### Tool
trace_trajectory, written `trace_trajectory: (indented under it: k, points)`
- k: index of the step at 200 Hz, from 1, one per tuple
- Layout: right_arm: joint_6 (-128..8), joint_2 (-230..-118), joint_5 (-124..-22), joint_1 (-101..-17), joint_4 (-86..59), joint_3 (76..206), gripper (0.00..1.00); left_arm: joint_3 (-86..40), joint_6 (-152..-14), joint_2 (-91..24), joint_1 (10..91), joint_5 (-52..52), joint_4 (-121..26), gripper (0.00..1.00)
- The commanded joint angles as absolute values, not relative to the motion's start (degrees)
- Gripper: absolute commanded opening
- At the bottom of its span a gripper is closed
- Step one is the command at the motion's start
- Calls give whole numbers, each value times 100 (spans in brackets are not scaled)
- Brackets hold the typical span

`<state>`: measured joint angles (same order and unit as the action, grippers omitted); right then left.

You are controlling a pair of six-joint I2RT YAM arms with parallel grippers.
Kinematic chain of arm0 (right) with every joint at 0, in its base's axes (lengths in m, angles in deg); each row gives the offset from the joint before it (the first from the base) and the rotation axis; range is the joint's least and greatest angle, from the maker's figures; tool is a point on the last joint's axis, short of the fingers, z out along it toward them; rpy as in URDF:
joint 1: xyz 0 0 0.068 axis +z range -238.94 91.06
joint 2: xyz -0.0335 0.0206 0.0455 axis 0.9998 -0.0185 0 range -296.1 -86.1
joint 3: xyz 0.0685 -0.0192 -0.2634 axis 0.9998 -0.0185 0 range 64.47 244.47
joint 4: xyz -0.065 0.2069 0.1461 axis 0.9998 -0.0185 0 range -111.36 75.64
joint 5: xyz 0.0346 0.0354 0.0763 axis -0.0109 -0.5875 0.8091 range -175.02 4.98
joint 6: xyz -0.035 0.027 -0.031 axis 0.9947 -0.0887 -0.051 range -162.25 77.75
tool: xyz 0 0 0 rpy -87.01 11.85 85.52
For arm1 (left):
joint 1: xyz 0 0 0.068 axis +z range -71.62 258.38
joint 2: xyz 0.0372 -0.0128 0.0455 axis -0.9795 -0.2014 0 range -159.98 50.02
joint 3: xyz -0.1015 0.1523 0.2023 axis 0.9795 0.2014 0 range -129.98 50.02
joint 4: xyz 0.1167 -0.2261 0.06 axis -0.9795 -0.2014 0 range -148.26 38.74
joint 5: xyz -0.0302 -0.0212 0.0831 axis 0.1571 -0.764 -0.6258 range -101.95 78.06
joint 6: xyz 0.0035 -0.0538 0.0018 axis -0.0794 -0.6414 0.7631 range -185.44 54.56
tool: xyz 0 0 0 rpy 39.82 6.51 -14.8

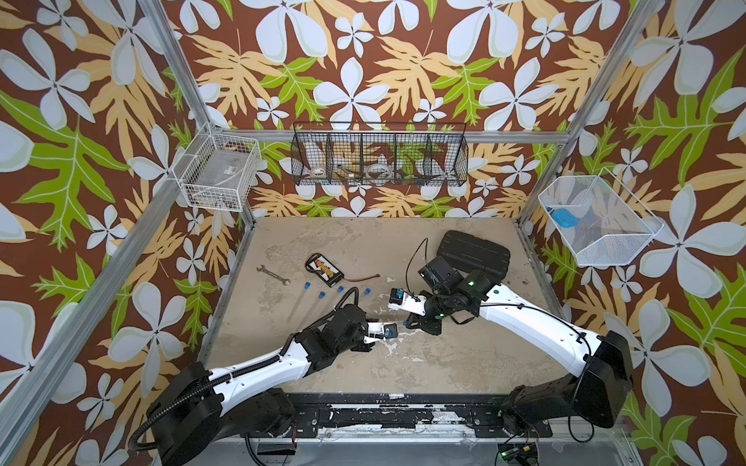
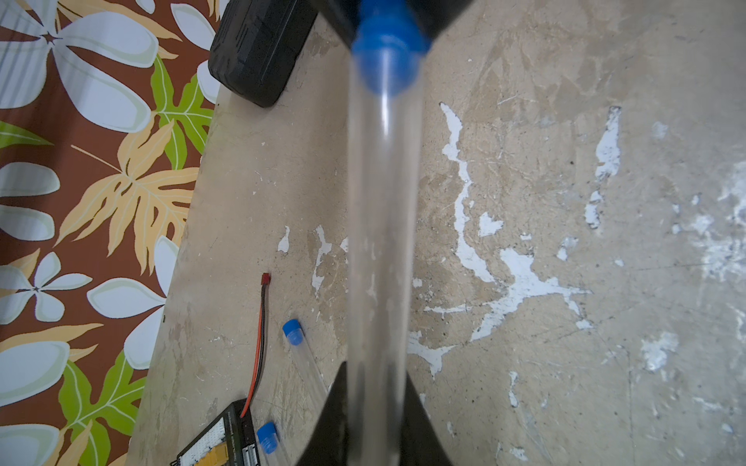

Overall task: Insert stoppers into test tubes
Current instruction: Insert the stopper into the test tube.

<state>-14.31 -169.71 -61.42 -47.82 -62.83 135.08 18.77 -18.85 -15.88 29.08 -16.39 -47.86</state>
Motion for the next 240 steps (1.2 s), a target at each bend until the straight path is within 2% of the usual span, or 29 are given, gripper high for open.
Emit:
trace_trajectory:
  k: [1, 38, 63, 122, 154, 240]
  points:
    - [-1448, -17058, -6054, -4752, -6271, 13589, 9, 1822, -1841, -1563, 2877, -1623, -4686, 0]
    - [-1577, -17417, -6012, -4745, -6356, 13943, 4, 1750, -1544, -1532, 2776, -1728, -4730, 0]
    - [-1658, -17689, -5611, -4745, -6326, 14277, 2, 1749, -1179, -1392, 2618, -1784, -4683, 0]
    - [-1830, -18040, -4657, -4640, -5989, 14784, 0, 2067, -551, -705, 2547, -567, -4253, 0]
    - [-1970, -18019, -4257, -4635, -5573, 14753, 0, 2187, -630, -484, 2544, -68, -3976, 0]
    - [-2258, -17880, -3934, -4632, -4997, 14480, 7, 2281, -511, -319, 2547, 67, -3764, 0]
